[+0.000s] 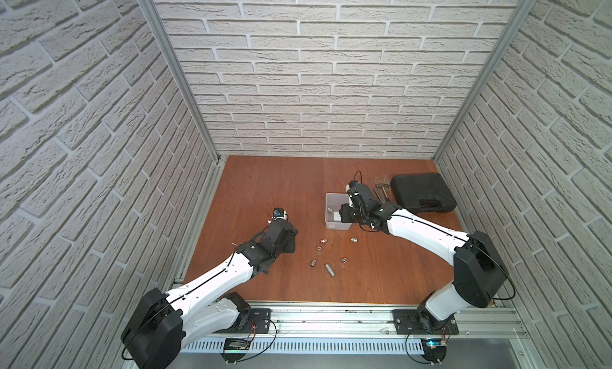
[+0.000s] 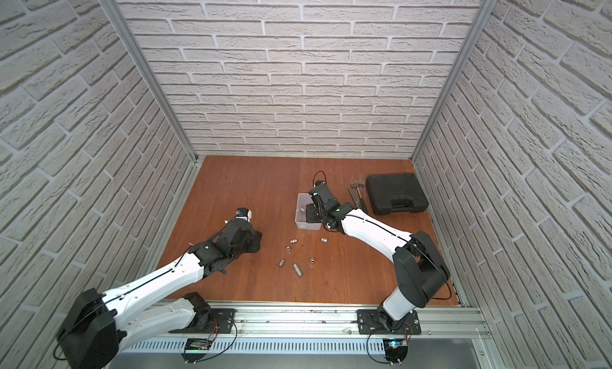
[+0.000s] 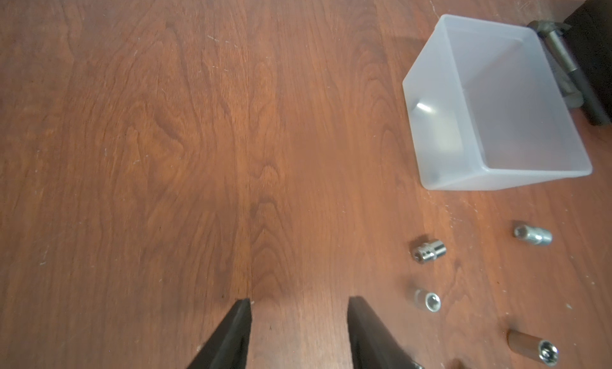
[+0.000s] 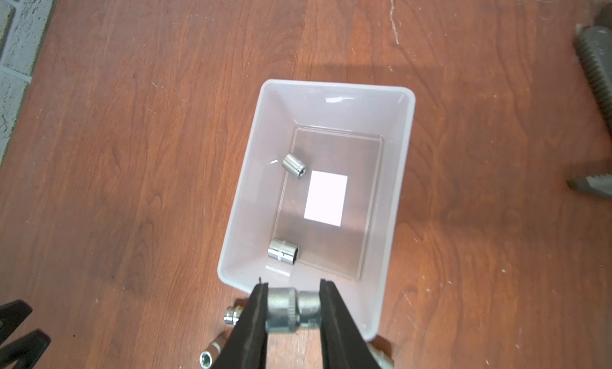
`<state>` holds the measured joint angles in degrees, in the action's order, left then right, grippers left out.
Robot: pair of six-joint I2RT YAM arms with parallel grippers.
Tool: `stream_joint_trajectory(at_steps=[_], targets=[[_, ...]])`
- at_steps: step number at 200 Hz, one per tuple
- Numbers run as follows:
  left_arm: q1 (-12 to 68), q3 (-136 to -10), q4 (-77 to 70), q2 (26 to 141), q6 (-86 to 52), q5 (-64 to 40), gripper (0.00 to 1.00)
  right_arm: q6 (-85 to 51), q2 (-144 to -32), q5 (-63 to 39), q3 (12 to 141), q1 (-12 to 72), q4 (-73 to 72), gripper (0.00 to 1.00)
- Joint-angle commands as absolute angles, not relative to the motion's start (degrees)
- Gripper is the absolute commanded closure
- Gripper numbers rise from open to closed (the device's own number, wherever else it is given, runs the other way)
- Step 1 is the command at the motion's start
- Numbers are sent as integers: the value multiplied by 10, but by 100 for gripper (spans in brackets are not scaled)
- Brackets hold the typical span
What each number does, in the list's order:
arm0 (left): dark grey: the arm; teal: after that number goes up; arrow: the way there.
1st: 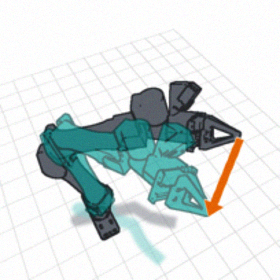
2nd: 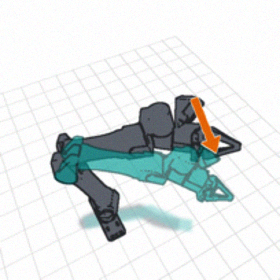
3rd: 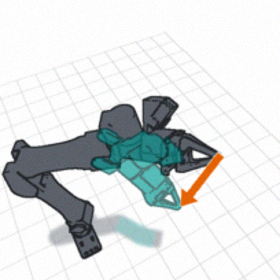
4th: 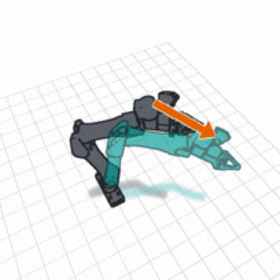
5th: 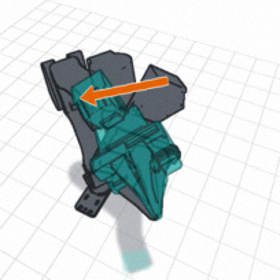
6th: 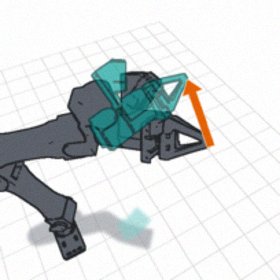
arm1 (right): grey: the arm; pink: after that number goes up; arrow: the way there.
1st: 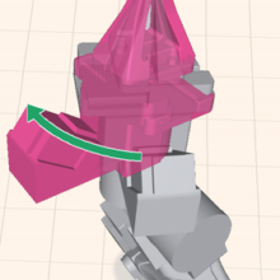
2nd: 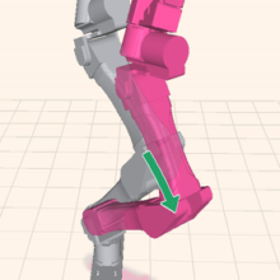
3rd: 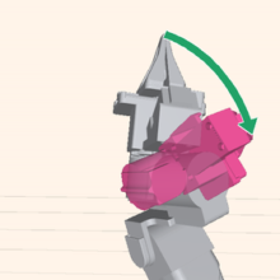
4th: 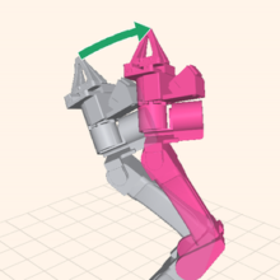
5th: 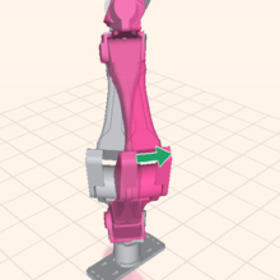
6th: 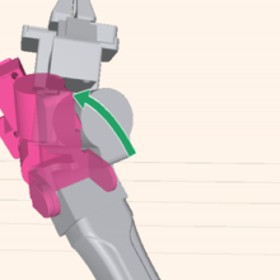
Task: Put the socket on the desktop into the storage box
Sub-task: Place the socket head in the storage box.
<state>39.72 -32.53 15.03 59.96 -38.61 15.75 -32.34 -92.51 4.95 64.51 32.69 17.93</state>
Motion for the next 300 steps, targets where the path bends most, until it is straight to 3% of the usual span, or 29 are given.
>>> stream_joint_trajectory(at_steps=[1,56,122,173,187,218,253,300], targets=[[390,-336,140,612,-385,155,47,-325,-946,36,667,309,148,98],[382,-342,88,651,-386,112,49,-321,-959,28,687,288,188,98],[347,-290,71,605,-409,92,45,-328,-1001,17,724,284,189,98],[331,-280,29,655,-419,53,49,-330,-1040,-8,740,282,180,96],[331,-280,21,663,-427,51,49,-326,-1049,-13,750,282,183,91],[330,-286,17,670,-430,51,49,-317,-1053,-13,763,282,187,70],[330,-291,13,679,-426,44,48,-308,-1040,-5,762,282,187,56],[332,-297,19,679,-427,36,49,-310,-983,-3,733,286,187,49]])
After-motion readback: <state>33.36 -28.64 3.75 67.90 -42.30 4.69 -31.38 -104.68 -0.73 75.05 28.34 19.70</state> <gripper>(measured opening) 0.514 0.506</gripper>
